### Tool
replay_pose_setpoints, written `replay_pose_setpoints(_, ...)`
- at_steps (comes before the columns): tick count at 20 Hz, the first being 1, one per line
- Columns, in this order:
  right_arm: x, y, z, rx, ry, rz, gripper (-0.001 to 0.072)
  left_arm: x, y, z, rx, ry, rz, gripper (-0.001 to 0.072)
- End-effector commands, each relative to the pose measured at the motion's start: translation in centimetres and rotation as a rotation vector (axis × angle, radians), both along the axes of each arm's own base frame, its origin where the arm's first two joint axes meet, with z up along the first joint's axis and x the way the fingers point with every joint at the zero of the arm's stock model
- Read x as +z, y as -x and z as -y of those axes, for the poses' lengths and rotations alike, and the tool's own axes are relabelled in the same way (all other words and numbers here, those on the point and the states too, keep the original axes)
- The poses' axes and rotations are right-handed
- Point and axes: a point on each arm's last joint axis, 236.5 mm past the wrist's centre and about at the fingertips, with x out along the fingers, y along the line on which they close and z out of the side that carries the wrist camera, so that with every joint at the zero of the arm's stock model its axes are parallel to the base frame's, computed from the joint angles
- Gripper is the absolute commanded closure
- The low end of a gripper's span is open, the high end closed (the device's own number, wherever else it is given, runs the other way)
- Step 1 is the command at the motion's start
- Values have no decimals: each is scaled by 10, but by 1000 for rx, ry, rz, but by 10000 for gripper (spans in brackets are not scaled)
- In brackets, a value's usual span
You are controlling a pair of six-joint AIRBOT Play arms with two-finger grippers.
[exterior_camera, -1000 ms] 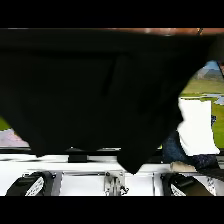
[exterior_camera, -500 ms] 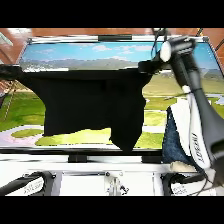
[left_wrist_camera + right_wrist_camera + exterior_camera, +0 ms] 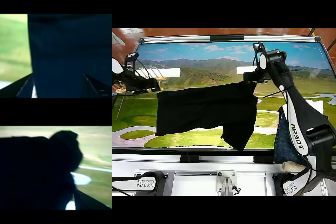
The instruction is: Fold the shirts.
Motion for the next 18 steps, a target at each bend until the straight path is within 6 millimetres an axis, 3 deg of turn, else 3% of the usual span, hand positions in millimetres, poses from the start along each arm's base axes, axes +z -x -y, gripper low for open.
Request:
replay_pose_setpoints(1, 18, 53, 82, -22, 213, -199, 176, -4, 58, -27, 21, 56, -217, 149)
replay_pose_setpoints(2, 21, 70, 96, -60, 168, -258, 178, -6, 76, -37, 64, 97, -256, 243)
replay_pose_setpoints(4, 16, 97, 103, -107, 8, -347, 177, -18, 115, -45, 133, 195, -302, 240)
replay_pose_setpoints(7, 0, 140, 89, -79, -263, -464, 178, -60, 191, -48, 161, 289, -401, 89)
replay_pose_setpoints(8, -5, 152, 83, -63, -331, -495, 177, -73, 206, -41, 165, 344, -402, 89)
replay_pose_setpoints(12, -28, 178, 74, -49, -431, -575, 178, -116, 213, -33, 216, 431, -321, 96)
replay_pose_setpoints(18, -34, 156, 75, -61, -433, -478, 178, -135, 179, -22, 240, 515, -200, 95)
